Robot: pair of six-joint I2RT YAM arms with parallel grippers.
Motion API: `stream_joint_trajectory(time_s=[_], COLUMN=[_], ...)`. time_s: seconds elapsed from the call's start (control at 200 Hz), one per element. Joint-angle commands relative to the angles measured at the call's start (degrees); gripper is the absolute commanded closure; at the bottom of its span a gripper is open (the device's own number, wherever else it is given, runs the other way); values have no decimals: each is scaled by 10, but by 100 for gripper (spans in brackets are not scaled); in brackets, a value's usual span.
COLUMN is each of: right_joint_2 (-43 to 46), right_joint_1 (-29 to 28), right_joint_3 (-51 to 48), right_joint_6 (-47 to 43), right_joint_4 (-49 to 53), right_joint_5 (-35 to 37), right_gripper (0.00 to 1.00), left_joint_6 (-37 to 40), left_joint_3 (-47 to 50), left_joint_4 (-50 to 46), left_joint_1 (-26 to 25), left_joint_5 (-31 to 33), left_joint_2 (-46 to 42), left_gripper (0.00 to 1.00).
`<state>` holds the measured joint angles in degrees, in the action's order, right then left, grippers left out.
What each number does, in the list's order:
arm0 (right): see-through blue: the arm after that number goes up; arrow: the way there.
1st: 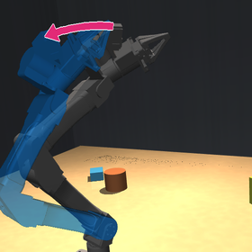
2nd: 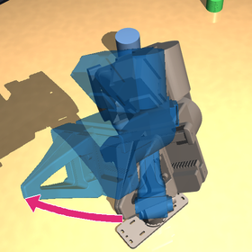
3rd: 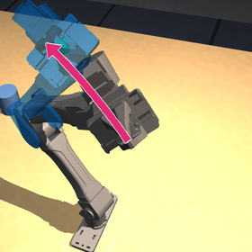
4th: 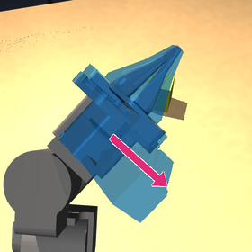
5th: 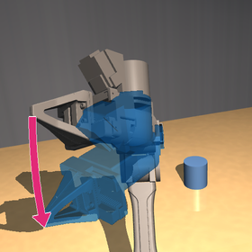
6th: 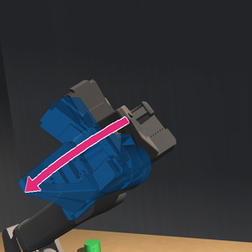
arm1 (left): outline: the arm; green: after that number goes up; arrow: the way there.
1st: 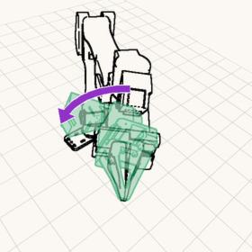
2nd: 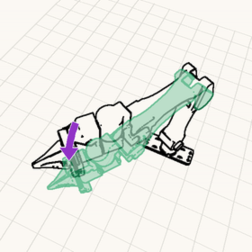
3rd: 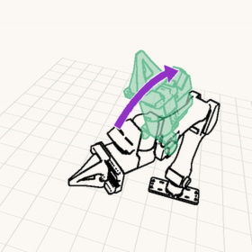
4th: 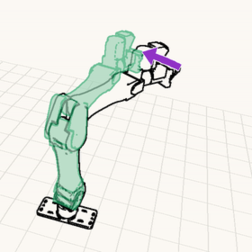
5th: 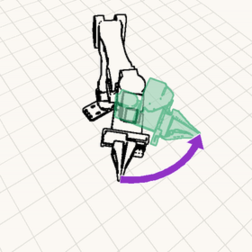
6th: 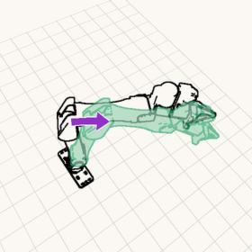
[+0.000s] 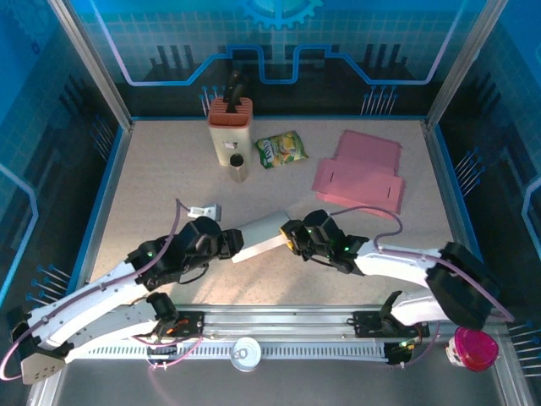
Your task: Fold the paper box
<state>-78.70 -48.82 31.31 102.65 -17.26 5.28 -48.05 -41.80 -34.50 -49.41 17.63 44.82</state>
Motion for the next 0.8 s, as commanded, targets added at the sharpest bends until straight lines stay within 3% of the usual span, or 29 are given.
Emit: stream_joint_trajectory(time_s=[0.0, 0.125, 0.22, 0.315, 0.46, 0.6, 0.795], right_joint_2=[-68, -138, -159, -121, -30, 25, -16], right_joint_1=[-24, -47, -54, -59, -65, -59, -5], right_joint_3=[14, 13, 20, 41, 98, 90, 142], right_joint_6=[-29, 9, 21, -24, -143, -241, -558], right_joint_4=[-88, -138, -104, 30, 288, 349, 316], right_joint_5=[12, 11, -14, -11, 53, 69, -3], right_gripper=[67, 54, 45, 38, 21, 20, 29], left_joint_6=[3, 1, -2, 7, 42, 45, 21], left_joint_3=[-20, -14, -7, -3, -14, -55, -34], left_joint_4=[-41, -45, -42, -30, -32, -113, -144], left_joint_1=[-3, -3, -3, -3, -3, -1, 0], left_joint_5=[36, 39, 34, 25, 3, 1, -32], left_joint_2=[-18, -21, -21, -25, -29, -27, -77], left_gripper=[51, 51, 51, 51, 47, 46, 46])
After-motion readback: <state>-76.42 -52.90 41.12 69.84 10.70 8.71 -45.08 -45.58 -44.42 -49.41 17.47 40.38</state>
